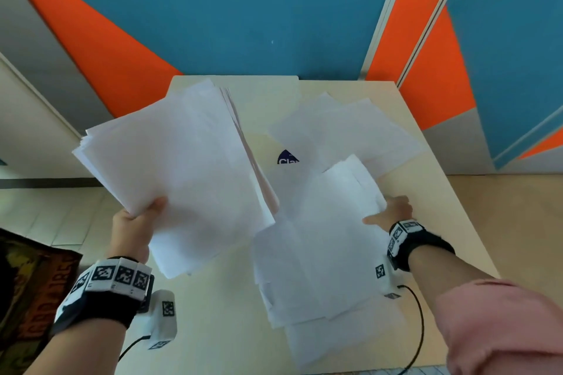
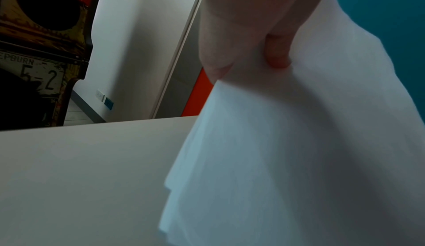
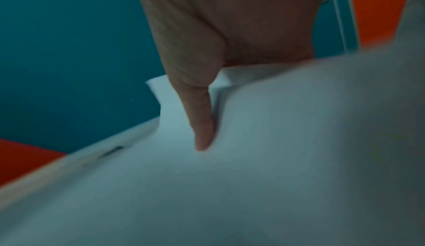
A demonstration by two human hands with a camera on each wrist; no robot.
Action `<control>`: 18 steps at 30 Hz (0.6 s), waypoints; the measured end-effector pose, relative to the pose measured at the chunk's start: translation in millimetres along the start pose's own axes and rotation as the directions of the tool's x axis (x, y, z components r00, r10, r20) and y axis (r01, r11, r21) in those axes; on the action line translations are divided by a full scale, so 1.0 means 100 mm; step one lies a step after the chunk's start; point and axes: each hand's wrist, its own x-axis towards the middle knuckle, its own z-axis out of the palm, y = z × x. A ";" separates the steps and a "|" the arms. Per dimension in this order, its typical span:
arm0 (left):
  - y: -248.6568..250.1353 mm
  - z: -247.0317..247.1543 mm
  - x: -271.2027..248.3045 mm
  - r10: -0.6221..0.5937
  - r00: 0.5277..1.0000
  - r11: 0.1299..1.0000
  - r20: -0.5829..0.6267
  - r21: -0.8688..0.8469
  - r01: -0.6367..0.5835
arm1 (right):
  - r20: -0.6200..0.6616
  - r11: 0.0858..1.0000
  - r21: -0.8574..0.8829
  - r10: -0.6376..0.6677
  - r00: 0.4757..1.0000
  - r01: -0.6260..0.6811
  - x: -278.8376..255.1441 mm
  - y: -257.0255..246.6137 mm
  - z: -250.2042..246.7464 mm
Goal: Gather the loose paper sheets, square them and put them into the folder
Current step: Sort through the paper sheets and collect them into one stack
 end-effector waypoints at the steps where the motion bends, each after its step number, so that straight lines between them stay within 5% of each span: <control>1: 0.02 0.01 -0.02 0.010 1.000 1.000 -0.007 0.003 -0.010 | 0.012 0.999 -0.041 0.029 1.000 -0.028 0.00 0.03 -0.01; 6: 0.02 -0.06 0.01 -0.006 1.000 1.000 -0.029 -0.003 0.006 | 0.139 0.991 0.033 0.126 0.982 -0.131 -0.03 -0.09 -0.04; 11: 0.00 -0.20 0.04 -0.022 0.998 1.000 -0.066 0.009 0.023 | 0.241 0.991 0.094 0.072 0.968 -0.097 -0.19 -0.23 0.03; 18: -0.11 -0.38 0.19 -0.129 0.981 0.991 -0.143 0.006 0.131 | 0.584 0.841 0.465 -0.057 0.810 -0.276 -0.67 -0.18 0.19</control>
